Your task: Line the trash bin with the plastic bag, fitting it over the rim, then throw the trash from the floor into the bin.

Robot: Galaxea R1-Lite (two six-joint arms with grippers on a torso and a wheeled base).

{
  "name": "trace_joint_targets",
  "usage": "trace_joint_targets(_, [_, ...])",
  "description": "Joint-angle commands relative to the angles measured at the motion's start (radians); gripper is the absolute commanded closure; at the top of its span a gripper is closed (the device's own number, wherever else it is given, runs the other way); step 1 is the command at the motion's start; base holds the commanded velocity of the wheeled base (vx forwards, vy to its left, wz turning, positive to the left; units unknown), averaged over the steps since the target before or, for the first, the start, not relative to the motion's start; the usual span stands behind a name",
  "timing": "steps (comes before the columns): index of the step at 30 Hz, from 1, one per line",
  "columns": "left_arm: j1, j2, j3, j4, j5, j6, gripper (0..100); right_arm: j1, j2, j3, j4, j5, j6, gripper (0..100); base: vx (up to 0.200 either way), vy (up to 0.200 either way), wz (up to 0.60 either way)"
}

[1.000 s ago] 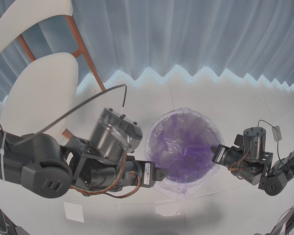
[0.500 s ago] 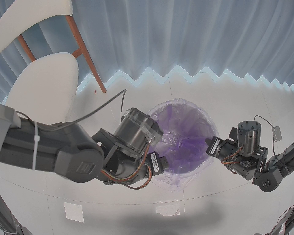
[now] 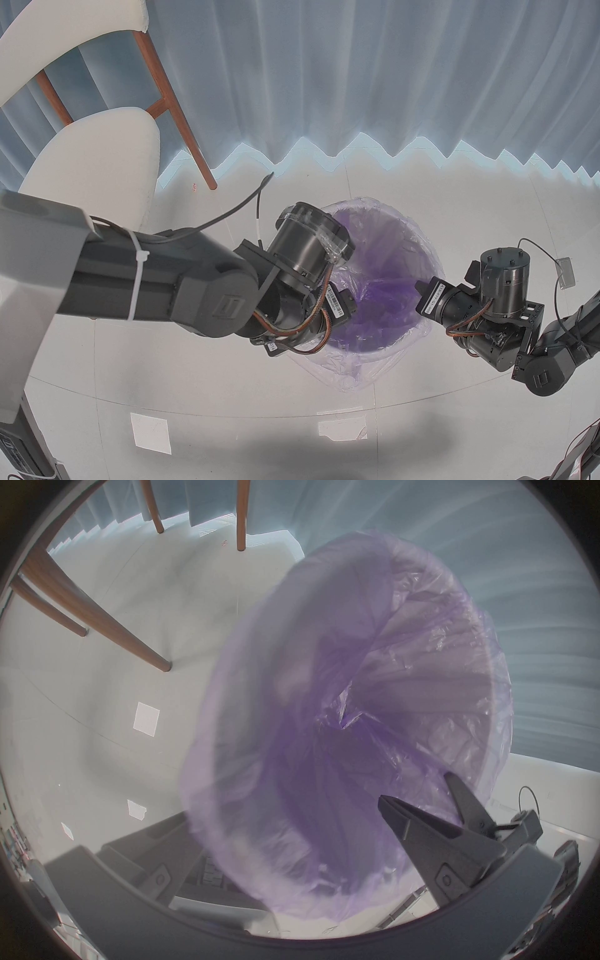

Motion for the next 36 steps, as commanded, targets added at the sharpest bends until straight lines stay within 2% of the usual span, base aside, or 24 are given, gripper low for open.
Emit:
trace_joint_targets(1, [0.0,0.044,-0.04,0.006,0.009,-0.007,0,0.005,-0.004,0.0,0.0,0.0,0.001,100,0.0,0.0,0.0])
trace_joint_targets(3, [0.0,0.048,-0.04,0.005,0.024,-0.006,0,0.005,-0.004,-0.003,-0.002,0.0,0.001,100,0.0,0.0,0.0])
trace_joint_targets(4, [0.0,0.056,-0.04,0.006,0.04,-0.001,100,0.005,-0.002,-0.007,0.0,0.0,0.001,100,0.0,0.0,0.0])
trace_joint_targets(7, [0.002,0.065,-0.04,0.005,0.064,0.0,100,0.005,-0.002,-0.007,0.0,0.0,0.003,100,0.0,0.0,0.0])
trace_joint_targets(19, [0.005,0.067,-0.04,0.005,0.066,0.002,100,0.007,-0.002,0.004,0.001,0.0,-0.002,100,0.0,0.0,0.0])
trace_joint_targets(20, [0.005,0.067,-0.04,0.005,0.066,0.002,100,0.007,-0.001,0.004,0.001,0.0,-0.002,0,0.0,0.0,0.0])
trace_joint_targets(27, [0.036,0.056,-0.035,0.006,0.066,0.006,100,0.005,-0.079,0.053,0.006,0.003,0.035,0,0.0,0.0,0.0])
trace_joint_targets(30, [0.063,0.045,-0.014,0.006,0.064,0.011,100,-0.004,-0.154,0.145,0.001,0.023,0.043,0,0.0,0.0,0.0])
trace_joint_targets(33, [0.086,0.036,0.045,0.002,0.066,0.068,100,-0.007,-0.234,0.21,0.007,0.055,0.06,0,0.0,0.0,0.0])
trace_joint_targets(36, [0.091,0.024,0.06,-0.001,0.066,0.083,100,-0.01,-0.286,0.248,0.015,0.061,0.072,0,0.0,0.0,0.0])
